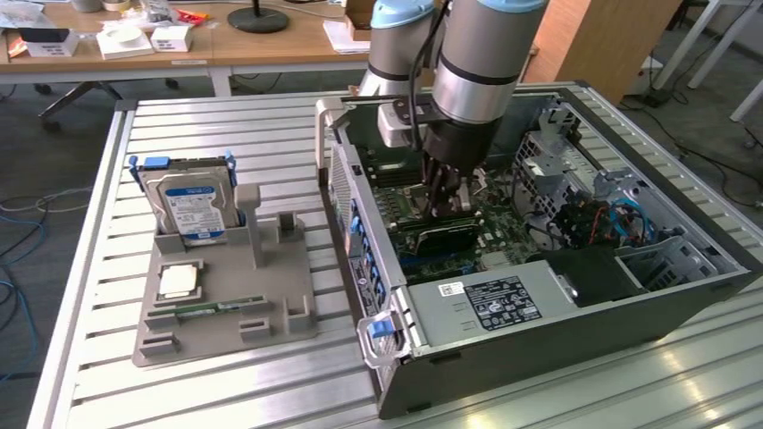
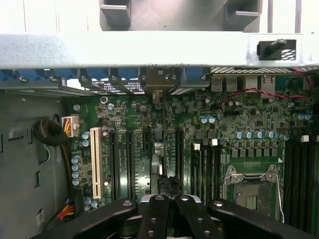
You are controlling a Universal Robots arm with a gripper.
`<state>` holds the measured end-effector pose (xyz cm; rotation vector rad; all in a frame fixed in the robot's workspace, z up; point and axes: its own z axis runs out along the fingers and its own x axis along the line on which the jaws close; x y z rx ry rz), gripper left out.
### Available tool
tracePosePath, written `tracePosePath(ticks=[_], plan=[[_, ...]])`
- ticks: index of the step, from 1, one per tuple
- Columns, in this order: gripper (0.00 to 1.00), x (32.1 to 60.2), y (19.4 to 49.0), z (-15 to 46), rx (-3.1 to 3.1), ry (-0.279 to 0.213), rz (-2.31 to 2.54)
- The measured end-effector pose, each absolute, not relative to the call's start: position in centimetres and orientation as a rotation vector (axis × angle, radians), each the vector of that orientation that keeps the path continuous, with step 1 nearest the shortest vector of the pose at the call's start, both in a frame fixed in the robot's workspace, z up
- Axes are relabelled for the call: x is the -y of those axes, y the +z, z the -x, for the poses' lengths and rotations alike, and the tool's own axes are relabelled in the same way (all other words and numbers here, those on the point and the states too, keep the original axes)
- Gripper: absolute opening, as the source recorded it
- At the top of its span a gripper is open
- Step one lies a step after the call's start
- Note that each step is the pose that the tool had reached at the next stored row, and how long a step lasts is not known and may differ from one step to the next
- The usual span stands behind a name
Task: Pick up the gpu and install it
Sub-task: 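Press down on the gpu until it lock into place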
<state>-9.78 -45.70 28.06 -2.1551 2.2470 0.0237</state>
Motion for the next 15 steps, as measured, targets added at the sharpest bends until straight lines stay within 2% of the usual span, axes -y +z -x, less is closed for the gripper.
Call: tracePosePath(ticks=[15], plan=[[0.10,45.45,27.43,9.88,-2.247,0.024,2.155]])
